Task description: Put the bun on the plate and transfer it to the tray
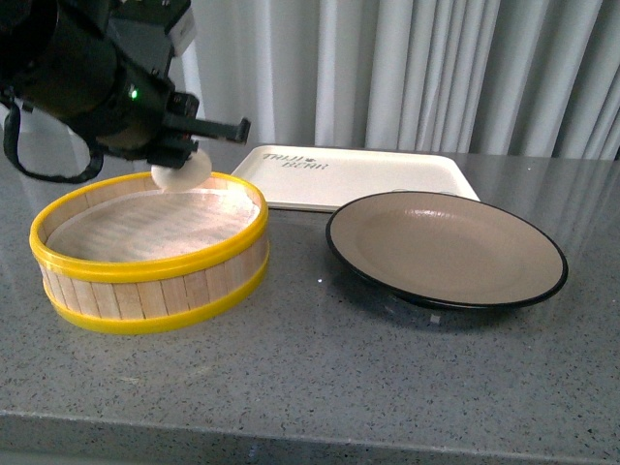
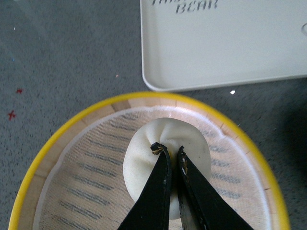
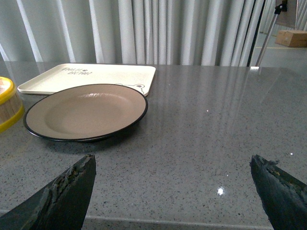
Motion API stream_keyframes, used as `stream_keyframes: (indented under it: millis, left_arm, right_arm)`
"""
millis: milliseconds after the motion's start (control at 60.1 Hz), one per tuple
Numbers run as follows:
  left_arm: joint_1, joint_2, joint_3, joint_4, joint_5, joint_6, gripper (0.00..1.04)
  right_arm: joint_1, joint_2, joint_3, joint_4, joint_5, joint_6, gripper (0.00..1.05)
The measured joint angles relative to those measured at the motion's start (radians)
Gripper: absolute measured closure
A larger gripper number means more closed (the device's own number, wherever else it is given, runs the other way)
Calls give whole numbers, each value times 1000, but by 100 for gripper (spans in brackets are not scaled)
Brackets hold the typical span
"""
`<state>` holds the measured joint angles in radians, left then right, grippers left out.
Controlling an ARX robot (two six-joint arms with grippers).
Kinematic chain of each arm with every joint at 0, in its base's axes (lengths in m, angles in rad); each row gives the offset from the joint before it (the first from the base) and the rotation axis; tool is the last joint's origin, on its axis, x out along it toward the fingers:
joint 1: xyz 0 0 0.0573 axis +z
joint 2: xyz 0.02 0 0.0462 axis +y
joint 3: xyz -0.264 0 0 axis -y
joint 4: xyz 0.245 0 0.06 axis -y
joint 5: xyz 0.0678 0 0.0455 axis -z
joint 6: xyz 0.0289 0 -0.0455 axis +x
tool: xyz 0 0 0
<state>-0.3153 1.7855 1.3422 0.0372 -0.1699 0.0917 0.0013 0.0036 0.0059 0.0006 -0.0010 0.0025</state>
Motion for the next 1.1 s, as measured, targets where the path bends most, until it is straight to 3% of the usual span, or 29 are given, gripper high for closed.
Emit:
stream_keyframes:
  millis: [499, 1098]
  left_arm:
    - [-368, 88, 126, -74, 12, 15, 101]
    - [-439, 321, 376, -196, -89, 41, 101]
  right_arm:
    - [0, 0, 0, 0, 0, 0, 8]
    - [0, 0, 0, 0, 0, 0, 8]
